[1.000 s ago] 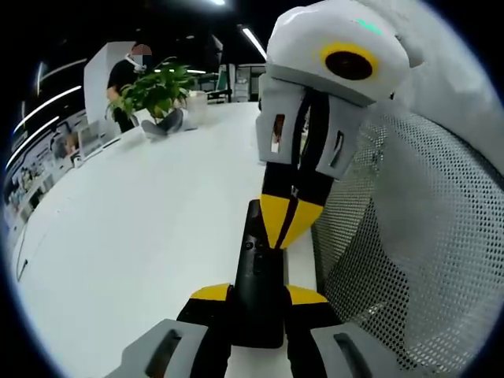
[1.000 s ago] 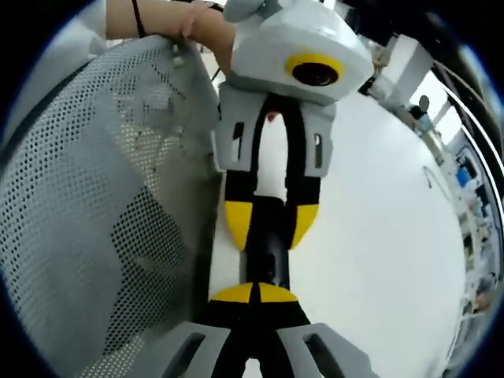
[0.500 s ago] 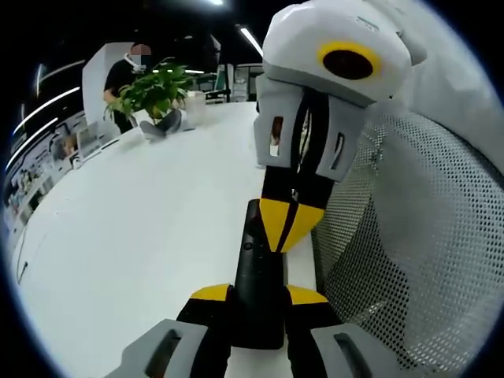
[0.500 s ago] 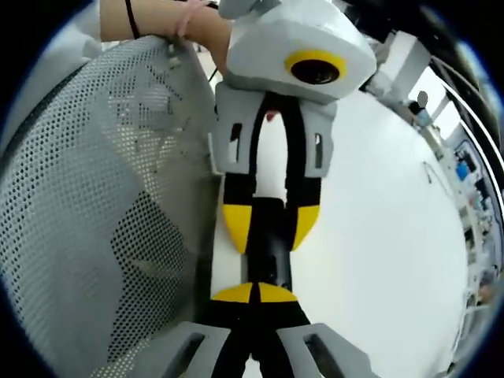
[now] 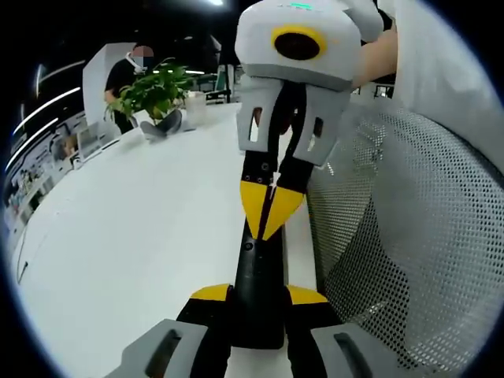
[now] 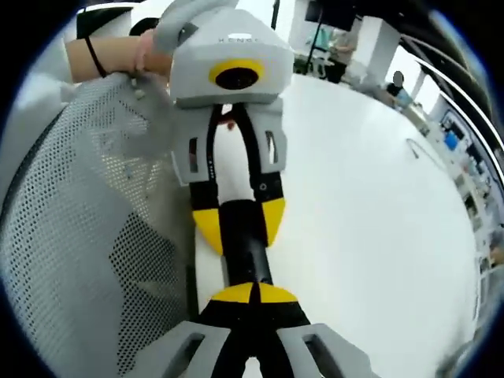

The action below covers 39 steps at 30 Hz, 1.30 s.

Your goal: Press the specified remote control buttons in sequence, fully releasing each button before pressing the next.

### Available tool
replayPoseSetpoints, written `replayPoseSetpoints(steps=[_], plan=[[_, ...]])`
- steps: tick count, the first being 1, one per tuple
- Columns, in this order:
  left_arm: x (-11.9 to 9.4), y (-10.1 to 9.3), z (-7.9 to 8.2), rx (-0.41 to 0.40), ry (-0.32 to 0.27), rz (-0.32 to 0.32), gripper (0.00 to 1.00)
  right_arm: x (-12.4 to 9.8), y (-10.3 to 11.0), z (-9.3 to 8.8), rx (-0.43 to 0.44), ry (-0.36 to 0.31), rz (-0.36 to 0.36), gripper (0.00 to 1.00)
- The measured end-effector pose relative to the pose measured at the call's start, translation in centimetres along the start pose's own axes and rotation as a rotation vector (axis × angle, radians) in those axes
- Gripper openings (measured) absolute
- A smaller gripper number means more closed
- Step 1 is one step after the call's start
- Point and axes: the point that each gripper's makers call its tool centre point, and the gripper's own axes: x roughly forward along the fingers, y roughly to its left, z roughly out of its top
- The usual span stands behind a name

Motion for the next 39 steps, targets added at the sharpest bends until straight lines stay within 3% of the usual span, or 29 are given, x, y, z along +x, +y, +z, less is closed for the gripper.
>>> replayPoseSetpoints(steps=[4,22,32,34,39], plan=[[-0.02,-0.01,0.03,0.0,0.0,0.0,0.25,0.53,0.66,-0.06,-0.003,0.011,0.026,0.0],[0.0,0.02,0.01,-0.001,-0.001,0.001,0.25,0.68,0.37,-0.15,-0.055,0.055,0.011,0.0],[0.02,0.04,0.03,-0.002,-0.003,0.002,0.25,0.49,0.19,-0.22,0.033,0.017,0.04,0.0],[0.02,0.05,0.04,-0.003,-0.003,0.003,0.25,0.51,0.27,-0.14,0.109,0.002,0.06,0.0],[0.05,0.04,0.05,-0.002,-0.003,0.003,0.25,0.52,0.02,-0.15,0.103,0.013,0.067,0.0]])
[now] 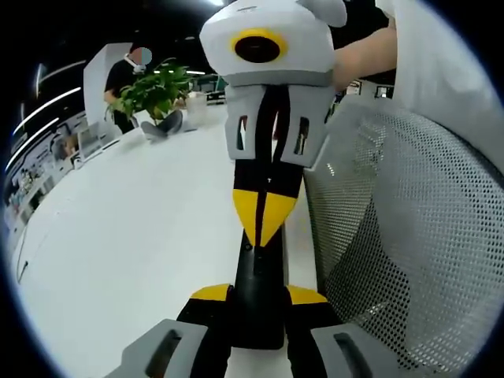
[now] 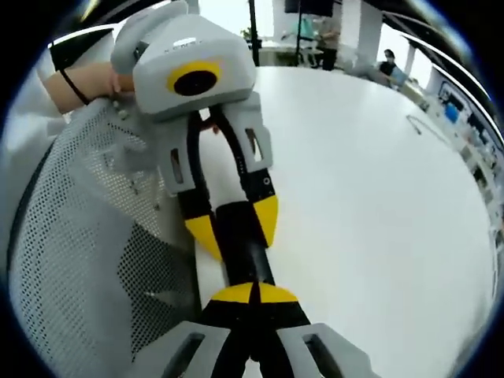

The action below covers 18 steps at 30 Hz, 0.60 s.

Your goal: Press the specified remote control buttons in sequence, fully releasing each button before pressing the next.

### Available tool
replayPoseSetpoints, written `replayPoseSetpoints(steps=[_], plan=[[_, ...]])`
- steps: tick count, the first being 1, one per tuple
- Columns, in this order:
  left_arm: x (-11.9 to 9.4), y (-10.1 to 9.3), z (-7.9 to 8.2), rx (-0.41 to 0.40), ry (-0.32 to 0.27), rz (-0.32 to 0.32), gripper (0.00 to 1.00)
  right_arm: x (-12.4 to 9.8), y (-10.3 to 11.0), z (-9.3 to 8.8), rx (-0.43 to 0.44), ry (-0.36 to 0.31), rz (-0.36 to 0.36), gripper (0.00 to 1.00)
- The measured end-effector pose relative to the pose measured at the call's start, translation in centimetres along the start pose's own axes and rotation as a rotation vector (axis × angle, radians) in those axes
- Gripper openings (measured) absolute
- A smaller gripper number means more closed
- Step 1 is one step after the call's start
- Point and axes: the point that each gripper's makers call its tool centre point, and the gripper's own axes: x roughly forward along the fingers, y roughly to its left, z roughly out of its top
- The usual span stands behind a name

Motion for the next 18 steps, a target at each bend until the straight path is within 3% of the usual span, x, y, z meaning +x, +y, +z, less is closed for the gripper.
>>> replayPoseSetpoints(steps=[4,11,18], plan=[[0.0,0.0,0.0,0.0,0.0,0.0,0.25,0.0,-0.8,-0.3,0.014,0.015,-0.023,0.0],[0.0,0.0,0.0,0.001,0.0,-0.001,0.25,0.2,-1.0,-0.1,0.104,0.058,0.06,0.0],[0.0,0.0,0.0,0.003,0.001,-0.001,0.24,0.5,-1.2,0.1,0.133,0.128,0.087,0.0]])
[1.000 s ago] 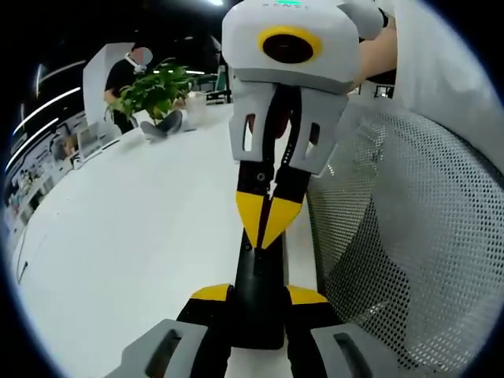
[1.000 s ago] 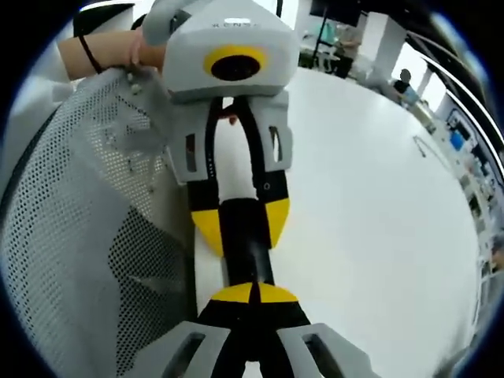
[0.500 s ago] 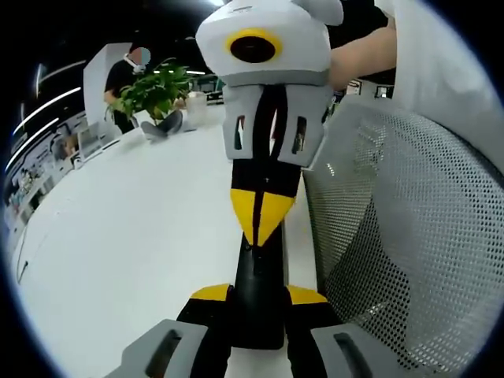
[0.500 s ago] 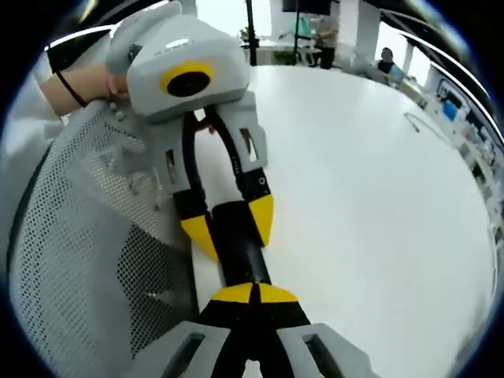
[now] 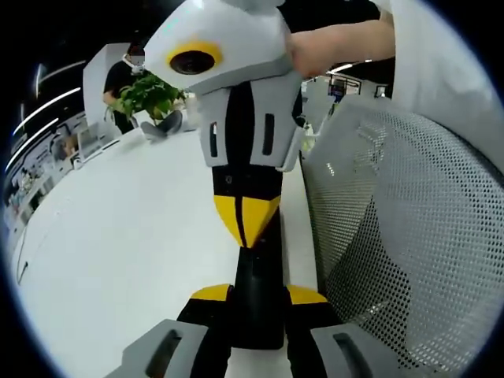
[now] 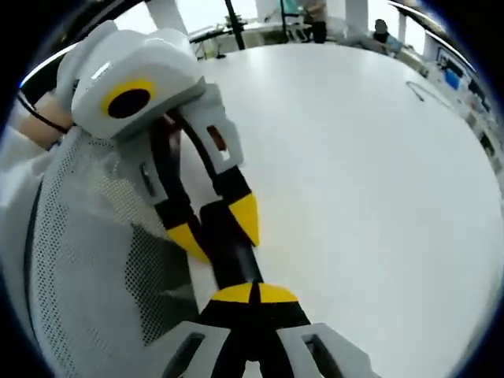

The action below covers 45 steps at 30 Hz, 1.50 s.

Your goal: Press the specified remote control buttons in sequence, fully releasing each button before pressing the next.

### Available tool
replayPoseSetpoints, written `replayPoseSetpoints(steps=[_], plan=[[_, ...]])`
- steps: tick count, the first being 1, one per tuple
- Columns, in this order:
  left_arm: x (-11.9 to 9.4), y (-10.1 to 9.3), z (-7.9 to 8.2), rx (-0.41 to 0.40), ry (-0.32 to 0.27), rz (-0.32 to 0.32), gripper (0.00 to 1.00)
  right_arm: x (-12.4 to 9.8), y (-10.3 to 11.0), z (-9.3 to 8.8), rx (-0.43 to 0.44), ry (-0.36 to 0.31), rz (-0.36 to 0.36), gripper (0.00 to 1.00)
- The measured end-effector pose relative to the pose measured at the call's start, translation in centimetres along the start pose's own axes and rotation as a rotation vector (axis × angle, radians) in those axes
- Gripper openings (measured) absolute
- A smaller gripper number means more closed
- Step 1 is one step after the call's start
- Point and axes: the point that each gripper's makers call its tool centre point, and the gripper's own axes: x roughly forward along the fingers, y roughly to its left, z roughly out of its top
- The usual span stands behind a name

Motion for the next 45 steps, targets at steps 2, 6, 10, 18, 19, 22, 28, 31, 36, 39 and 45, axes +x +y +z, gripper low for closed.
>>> replayPoseSetpoints(steps=[2,6,10,18,19,22,28,31,36,39,45], plan=[[0.0,0.0,0.0,0.0,0.0,0.0,0.24,0.0,0.0,0.0,0.001,0.019,0.005,0.0],[0.0,0.0,0.0,0.001,0.001,0.0,0.24,0.2,-0.2,0.1,0.003,0.045,0.005,0.0],[0.0,0.0,0.0,-0.001,0.001,0.002,0.24,0.2,-0.2,0.0,0.019,0.047,-0.013,0.0],[0.0,0.0,0.0,-0.002,0.001,0.002,0.24,0.0,-0.1,0.0,-0.025,-0.073,-0.088,0.0],[0.0,0.0,0.0,-0.003,0.001,0.002,0.24,-0.1,-0.1,-0.1,-0.025,-0.078,-0.086,0.0],[0.0,0.0,0.0,-0.003,0.001,0.002,0.24,-0.2,0.2,0.0,-0.024,-0.084,-0.082,0.0],[0.0,0.0,0.0,-0.003,0.001,0.002,0.24,0.0,1.7,0.7,-0.119,-0.08,-0.067,0.0],[0.0,0.0,0.0,-0.001,0.001,0.001,0.24,0.1,1.7,0.6,-0.121,-0.067,-0.066,0.0],[0.0,-0.1,0.0,0.001,0.0,-0.003,0.24,0.3,1.8,0.5,-0.229,-0.031,-0.115,0.0],[0.0,-0.1,0.0,0.001,0.001,-0.003,0.24,0.4,1.9,0.5,-0.251,-0.021,-0.141,0.0],[0.0,-0.1,0.0,0.001,0.002,-0.003,0.24,0.3,1.6,0.6,-0.25,-0.028,-0.164,0.0]])
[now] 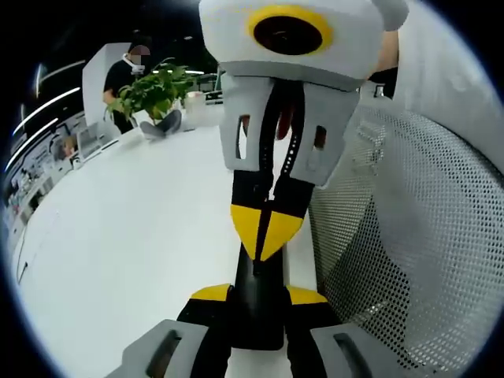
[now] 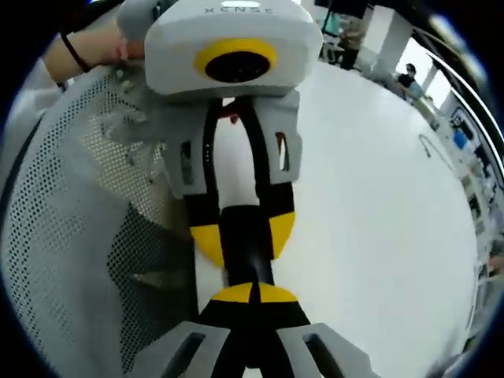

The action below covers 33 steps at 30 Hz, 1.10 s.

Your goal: Press the specified remote control buttons in sequence, fully releasing each button before pressing the next.

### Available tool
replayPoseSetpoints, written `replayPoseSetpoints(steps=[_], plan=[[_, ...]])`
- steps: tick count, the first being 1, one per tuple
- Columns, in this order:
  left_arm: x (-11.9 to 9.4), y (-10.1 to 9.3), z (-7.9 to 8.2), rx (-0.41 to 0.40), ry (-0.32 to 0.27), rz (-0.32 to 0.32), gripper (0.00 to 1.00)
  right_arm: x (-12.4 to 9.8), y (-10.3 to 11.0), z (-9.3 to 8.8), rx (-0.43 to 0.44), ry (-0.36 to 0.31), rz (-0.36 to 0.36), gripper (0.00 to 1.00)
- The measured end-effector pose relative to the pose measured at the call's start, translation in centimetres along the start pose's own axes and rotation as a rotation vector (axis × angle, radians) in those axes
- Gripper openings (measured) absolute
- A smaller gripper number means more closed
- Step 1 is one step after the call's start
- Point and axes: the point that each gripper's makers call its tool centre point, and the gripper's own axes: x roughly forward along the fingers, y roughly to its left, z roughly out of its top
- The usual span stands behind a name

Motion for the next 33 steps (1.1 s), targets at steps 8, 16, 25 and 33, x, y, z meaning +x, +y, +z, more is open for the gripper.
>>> replayPoseSetpoints(steps=[8,16,25,33], plan=[[0.03,0.04,0.0,0.001,0.001,0.001,0.24,-0.09,0.19,0.11,-0.083,0.0,-0.024,0.0],[0.08,0.07,-0.02,0.0,0.0,0.0,0.24,0.14,0.18,0.45,-0.107,-0.007,-0.008,0.0],[0.07,0.07,0.0,-0.012,0.001,0.004,0.24,0.38,0.04,0.47,-0.208,0.036,-0.029,0.0],[0.06,0.05,0.01,-0.001,0.006,0.004,0.24,0.15,-0.09,0.46,-0.073,-0.054,-0.029,0.0]])
